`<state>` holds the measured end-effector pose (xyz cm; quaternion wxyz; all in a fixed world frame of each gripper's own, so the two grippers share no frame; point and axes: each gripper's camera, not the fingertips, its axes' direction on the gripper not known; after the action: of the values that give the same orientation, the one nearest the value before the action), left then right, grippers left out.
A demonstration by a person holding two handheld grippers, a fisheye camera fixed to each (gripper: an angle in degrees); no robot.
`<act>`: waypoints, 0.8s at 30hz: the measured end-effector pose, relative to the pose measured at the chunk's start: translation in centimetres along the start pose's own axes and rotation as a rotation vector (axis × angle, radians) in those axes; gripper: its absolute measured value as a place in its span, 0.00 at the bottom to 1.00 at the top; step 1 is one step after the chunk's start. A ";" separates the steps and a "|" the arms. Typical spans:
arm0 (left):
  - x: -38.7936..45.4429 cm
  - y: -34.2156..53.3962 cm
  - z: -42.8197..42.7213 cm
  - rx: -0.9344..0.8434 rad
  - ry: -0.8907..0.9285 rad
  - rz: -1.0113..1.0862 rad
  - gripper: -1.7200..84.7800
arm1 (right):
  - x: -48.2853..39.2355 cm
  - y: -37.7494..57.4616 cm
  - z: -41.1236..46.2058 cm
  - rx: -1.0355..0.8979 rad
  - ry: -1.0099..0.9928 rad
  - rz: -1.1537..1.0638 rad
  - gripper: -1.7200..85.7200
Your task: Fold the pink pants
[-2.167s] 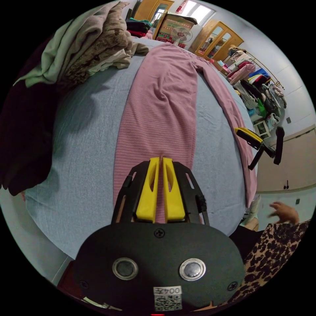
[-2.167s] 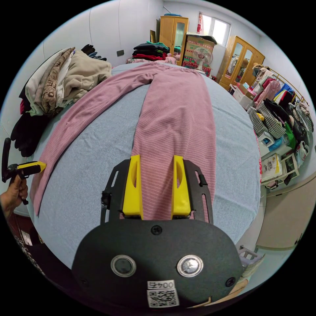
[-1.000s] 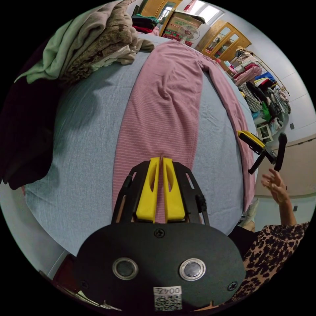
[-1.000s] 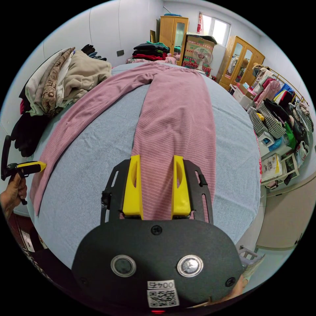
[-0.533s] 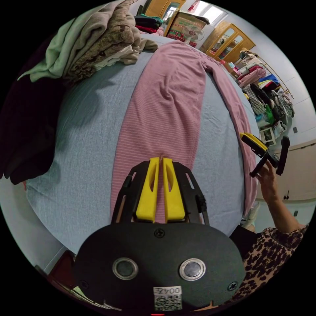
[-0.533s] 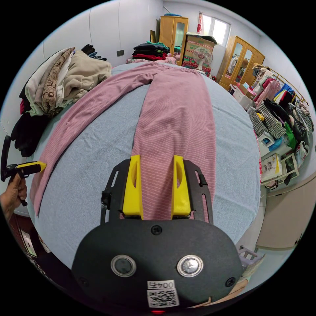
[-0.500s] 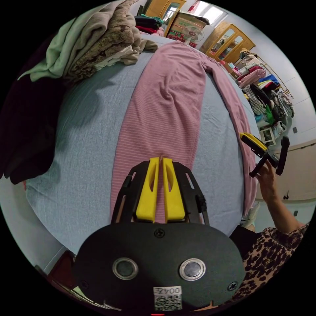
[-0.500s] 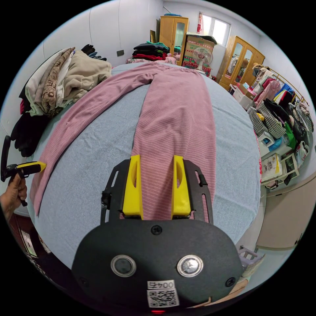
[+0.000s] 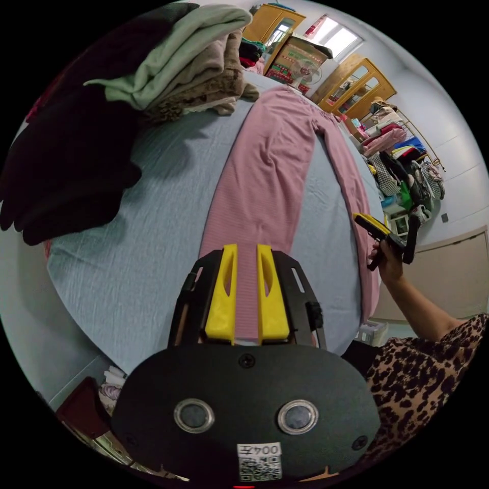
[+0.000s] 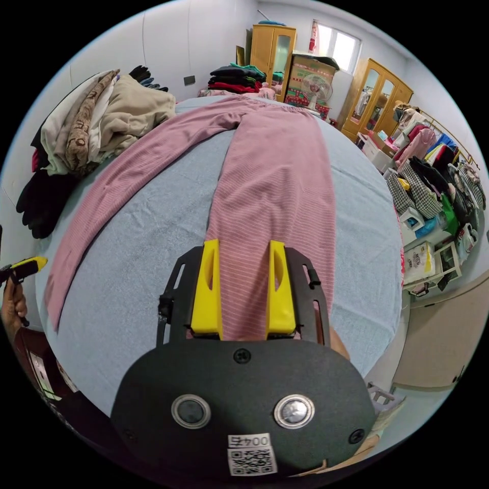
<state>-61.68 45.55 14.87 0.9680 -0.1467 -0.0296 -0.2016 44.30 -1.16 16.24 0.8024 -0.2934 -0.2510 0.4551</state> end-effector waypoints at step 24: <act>-5.7 2.9 -0.7 -0.032 -0.013 -0.011 0.05 | -15.7 -10.0 -0.6 -0.178 -0.363 -0.549 0.18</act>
<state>-65.70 50.05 12.73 0.9641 -0.1632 -0.0335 -0.2066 43.34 -19.19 20.71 0.8085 -0.1978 -0.4981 0.2431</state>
